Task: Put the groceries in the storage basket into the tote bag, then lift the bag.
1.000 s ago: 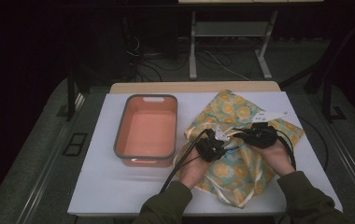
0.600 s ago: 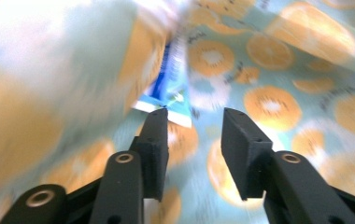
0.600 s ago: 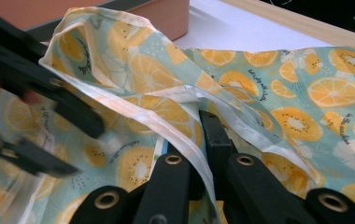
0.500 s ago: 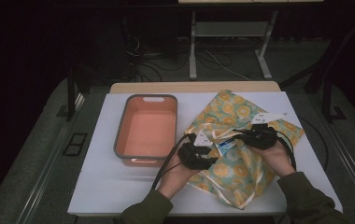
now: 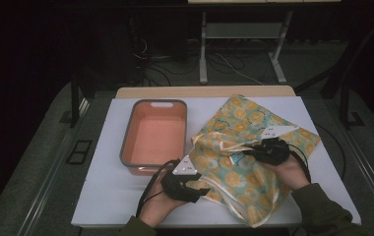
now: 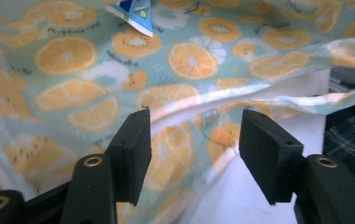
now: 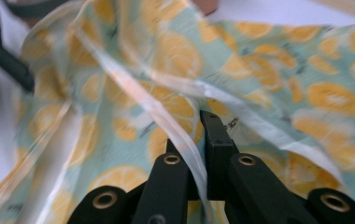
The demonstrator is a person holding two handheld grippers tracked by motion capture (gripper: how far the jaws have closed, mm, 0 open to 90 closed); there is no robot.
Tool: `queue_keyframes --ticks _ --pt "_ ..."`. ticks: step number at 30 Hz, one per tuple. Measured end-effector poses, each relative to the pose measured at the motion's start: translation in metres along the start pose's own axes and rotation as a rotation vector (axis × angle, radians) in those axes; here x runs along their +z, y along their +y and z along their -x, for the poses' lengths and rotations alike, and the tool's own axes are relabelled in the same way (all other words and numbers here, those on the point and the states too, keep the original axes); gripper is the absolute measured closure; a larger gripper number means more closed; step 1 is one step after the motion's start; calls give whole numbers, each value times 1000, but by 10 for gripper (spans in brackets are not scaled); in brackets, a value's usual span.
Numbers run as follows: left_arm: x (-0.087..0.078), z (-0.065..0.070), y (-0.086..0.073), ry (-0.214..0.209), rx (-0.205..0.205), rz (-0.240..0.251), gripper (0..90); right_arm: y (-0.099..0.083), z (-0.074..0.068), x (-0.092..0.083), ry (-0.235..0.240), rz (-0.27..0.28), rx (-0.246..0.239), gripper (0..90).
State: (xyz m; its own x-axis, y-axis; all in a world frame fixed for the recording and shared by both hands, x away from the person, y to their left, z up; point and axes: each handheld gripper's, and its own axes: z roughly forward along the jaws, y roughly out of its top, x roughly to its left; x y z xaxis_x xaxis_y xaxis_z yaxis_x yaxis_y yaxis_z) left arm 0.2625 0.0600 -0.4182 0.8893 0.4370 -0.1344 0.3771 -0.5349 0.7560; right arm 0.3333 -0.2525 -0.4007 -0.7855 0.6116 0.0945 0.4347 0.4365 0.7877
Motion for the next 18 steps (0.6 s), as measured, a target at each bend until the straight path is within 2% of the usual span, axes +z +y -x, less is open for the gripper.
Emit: queue_keyframes --ticks 6,9,11,13,15,18 --pt "1 -1 -2 -10 1 6 387 -11 -19 11 47 -92 -45 853" --pt "3 0 -3 -14 7 -6 379 -18 -24 16 60 -132 -52 775" --pt "3 0 -3 -15 7 -5 376 -20 -26 11 50 -123 -54 689" --pt "3 0 -3 -15 5 -1 374 -19 -29 1 63 -80 -38 616" --pt "3 -1 -3 -13 5 0 371 -20 -34 -9 89 -56 -27 588" --pt "2 -2 -3 -14 3 -2 369 -27 -46 -13 124 -70 -41 537"
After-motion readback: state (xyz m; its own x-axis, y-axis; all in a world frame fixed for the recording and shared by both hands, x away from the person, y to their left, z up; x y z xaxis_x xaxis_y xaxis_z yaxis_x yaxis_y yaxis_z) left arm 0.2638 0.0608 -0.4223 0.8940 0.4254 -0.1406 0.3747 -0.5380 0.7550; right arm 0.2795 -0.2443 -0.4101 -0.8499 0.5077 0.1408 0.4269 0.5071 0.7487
